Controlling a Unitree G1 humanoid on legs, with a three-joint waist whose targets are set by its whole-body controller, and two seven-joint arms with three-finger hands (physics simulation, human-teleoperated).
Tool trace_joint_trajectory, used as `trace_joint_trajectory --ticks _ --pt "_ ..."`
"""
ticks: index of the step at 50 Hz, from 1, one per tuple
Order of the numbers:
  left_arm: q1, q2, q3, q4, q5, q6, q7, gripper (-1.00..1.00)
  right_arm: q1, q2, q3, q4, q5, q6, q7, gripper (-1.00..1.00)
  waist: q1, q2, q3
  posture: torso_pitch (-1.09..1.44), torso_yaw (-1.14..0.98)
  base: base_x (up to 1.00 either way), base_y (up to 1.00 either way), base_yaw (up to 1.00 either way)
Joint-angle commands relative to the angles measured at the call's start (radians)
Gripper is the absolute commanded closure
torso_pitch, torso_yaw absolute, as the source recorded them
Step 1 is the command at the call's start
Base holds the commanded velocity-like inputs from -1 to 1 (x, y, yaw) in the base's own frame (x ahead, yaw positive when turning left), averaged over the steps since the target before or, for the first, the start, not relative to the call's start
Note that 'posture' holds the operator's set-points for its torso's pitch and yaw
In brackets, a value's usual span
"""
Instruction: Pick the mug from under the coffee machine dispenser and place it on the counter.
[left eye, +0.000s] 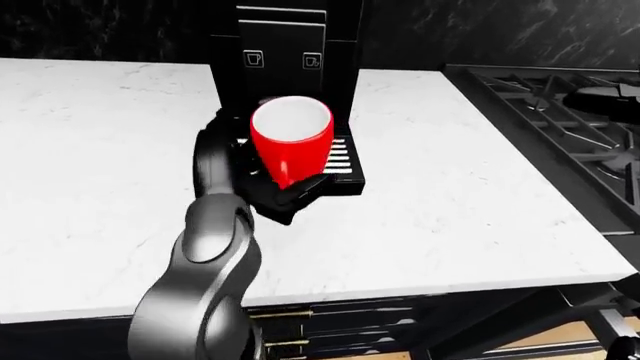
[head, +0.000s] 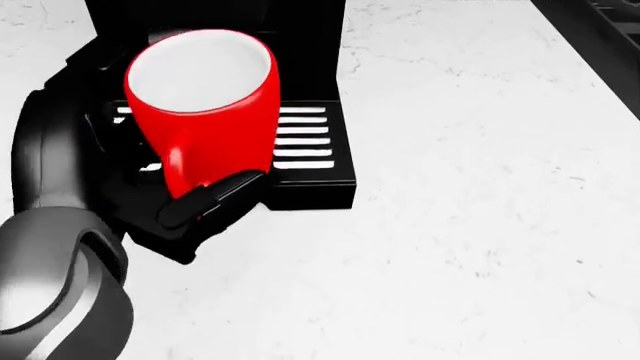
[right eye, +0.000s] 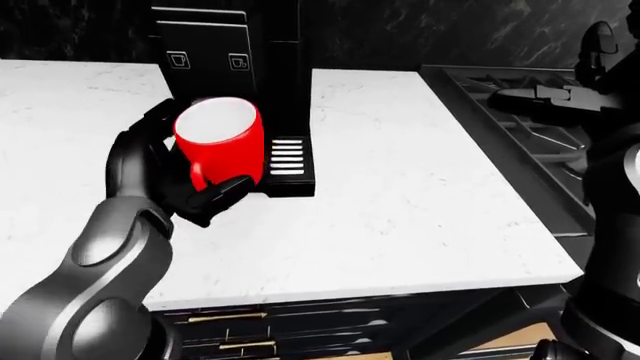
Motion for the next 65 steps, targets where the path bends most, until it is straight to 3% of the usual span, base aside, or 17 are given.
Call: trace_joint_trajectory --ticks 1,6,13,19,27,31,41,65 --pt "-0.047 -0.004 0.013 -0.083 -0.082 -0.030 -0.044 1.00 -0.024 -0.022 -0.020 -0.025 -0.003 -0.028 -0.001 -1.00 0.001 -0.004 -0.031 0.00 0.00 0.00 0.00 0.00" --pt "-0.047 0.021 0.081 -0.146 -0.187 0.035 -0.076 1.00 -0.026 -0.023 -0.020 -0.032 -0.003 -0.020 -0.004 -1.00 0.002 -0.004 -0.026 0.00 0.00 0.00 0.00 0.00" --pt "0.056 0.095 0.152 -0.197 -0.328 0.016 -0.146 1.00 -0.031 -0.024 -0.018 -0.028 -0.004 -0.021 -0.001 -1.00 0.002 0.007 -0.026 0.00 0.00 0.00 0.00 0.00" --pt "0.182 0.184 0.205 -0.204 -0.450 -0.039 -0.207 1.00 -0.029 -0.025 -0.018 -0.027 -0.004 -0.022 0.001 -1.00 0.002 0.015 -0.027 0.00 0.00 0.00 0.00 0.00" --pt "0.323 0.333 0.293 -0.204 -0.697 -0.163 -0.191 1.00 -0.028 -0.023 -0.018 -0.035 -0.005 -0.014 0.000 -1.00 -0.001 0.028 -0.028 0.00 0.00 0.00 0.00 0.00" --pt "0.348 0.365 0.333 -0.200 -0.728 -0.188 -0.213 1.00 -0.027 -0.020 -0.017 -0.043 -0.005 -0.009 -0.002 -1.00 -0.001 0.036 -0.029 0.00 0.00 0.00 0.00 0.00" --pt "0.411 0.423 0.356 -0.138 -0.640 -0.298 -0.315 1.00 -0.026 -0.018 -0.018 -0.041 -0.009 -0.008 0.002 -1.00 -0.002 0.047 -0.031 0.00 0.00 0.00 0.00 0.00" --pt "0.526 0.395 0.365 0.015 -0.348 -0.521 -0.580 1.00 -0.024 -0.018 -0.018 -0.037 -0.011 -0.013 0.006 -1.00 -0.001 0.046 -0.037 0.00 0.00 0.00 0.00 0.00"
